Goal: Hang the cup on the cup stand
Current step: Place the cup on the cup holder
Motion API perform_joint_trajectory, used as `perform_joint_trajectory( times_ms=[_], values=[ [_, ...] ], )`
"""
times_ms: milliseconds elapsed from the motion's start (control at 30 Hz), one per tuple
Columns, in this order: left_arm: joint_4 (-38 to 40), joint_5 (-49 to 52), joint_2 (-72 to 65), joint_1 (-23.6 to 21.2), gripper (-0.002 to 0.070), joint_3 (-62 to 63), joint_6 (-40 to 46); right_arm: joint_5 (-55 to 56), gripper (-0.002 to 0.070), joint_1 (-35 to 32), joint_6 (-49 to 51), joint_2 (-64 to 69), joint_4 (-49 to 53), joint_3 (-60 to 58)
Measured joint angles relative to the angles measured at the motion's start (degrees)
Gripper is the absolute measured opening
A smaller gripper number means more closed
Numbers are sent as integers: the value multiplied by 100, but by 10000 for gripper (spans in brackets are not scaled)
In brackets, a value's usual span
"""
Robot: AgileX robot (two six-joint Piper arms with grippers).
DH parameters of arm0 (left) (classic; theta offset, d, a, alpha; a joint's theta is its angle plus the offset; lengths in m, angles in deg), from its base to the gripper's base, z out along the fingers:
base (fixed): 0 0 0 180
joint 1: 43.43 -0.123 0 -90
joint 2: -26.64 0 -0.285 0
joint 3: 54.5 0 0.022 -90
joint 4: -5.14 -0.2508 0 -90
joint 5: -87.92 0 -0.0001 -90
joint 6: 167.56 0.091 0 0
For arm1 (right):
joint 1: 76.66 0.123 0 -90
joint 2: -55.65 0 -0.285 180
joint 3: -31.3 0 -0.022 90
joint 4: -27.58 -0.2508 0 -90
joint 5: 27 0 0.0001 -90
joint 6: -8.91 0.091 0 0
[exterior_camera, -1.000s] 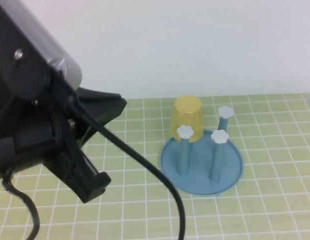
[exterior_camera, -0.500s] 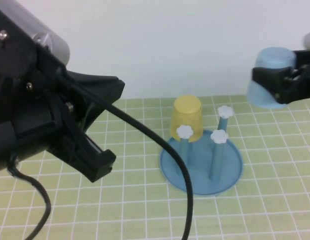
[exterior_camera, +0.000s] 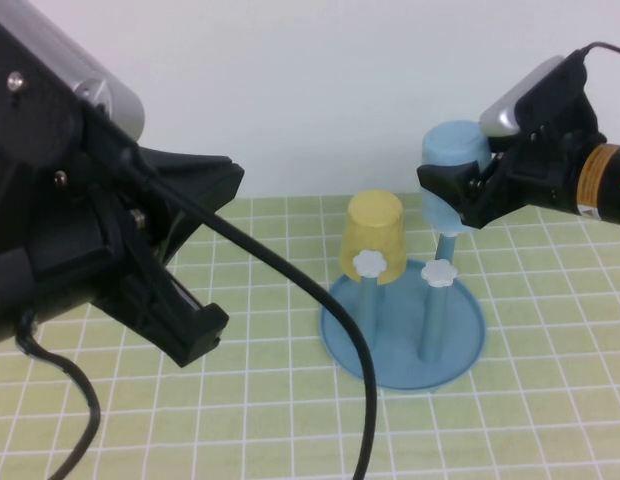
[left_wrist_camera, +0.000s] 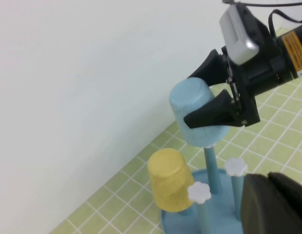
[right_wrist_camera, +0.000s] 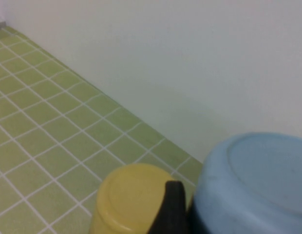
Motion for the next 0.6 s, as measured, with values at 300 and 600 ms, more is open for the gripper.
perform_joint_trajectory(
  times_ms=[300,600],
  values=[
    [-68,-22,0,0,0,0,-2,-125,610,15,-13,184,33,36],
    [-68,-35,0,0,0,0,-2,-127,610,25,82,249,187,36]
  ],
)
